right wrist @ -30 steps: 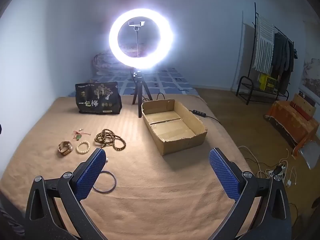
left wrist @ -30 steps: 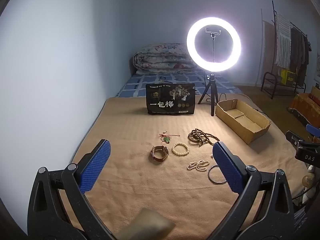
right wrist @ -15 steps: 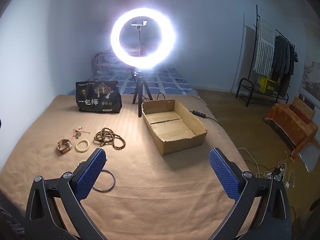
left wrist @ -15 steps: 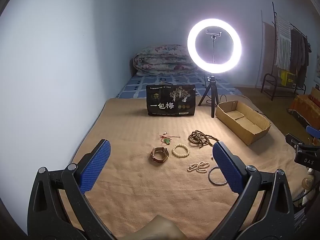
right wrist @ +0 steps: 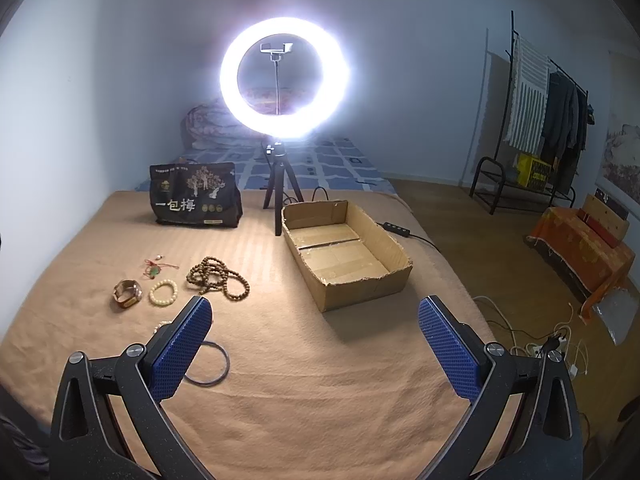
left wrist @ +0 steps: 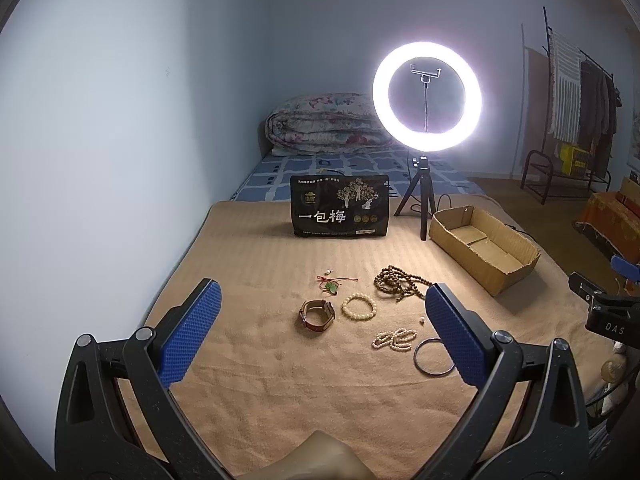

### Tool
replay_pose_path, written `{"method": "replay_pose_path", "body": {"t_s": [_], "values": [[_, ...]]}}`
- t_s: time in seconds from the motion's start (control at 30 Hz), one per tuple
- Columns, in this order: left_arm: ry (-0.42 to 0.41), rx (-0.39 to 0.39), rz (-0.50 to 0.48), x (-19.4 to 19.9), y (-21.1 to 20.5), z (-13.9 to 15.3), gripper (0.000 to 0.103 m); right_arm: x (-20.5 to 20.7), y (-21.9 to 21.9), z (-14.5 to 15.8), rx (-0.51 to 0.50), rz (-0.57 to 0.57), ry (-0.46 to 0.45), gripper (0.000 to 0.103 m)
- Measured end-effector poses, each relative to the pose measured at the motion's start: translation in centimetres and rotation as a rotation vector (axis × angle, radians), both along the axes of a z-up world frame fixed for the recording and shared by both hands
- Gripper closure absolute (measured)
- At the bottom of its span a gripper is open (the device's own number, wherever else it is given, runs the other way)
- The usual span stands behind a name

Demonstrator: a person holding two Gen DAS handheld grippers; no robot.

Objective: Organize jewelry

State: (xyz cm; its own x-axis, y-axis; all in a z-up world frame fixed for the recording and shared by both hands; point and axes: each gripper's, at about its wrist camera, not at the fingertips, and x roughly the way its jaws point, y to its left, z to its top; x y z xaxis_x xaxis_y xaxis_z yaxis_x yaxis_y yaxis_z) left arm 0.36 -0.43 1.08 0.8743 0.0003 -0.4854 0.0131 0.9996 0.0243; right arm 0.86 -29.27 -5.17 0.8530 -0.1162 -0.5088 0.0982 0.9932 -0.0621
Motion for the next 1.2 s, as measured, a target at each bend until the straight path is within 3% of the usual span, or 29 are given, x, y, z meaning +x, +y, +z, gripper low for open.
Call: {"method": "replay_pose_path", "body": {"t_s": [1.2], "values": [[-0.013, 0.007, 0.0, -0.15, 0.04, -0.17, 0.0, -0.14, 0.49, 0.08, -0.011, 0.02, 0.002, 0.0]]}}
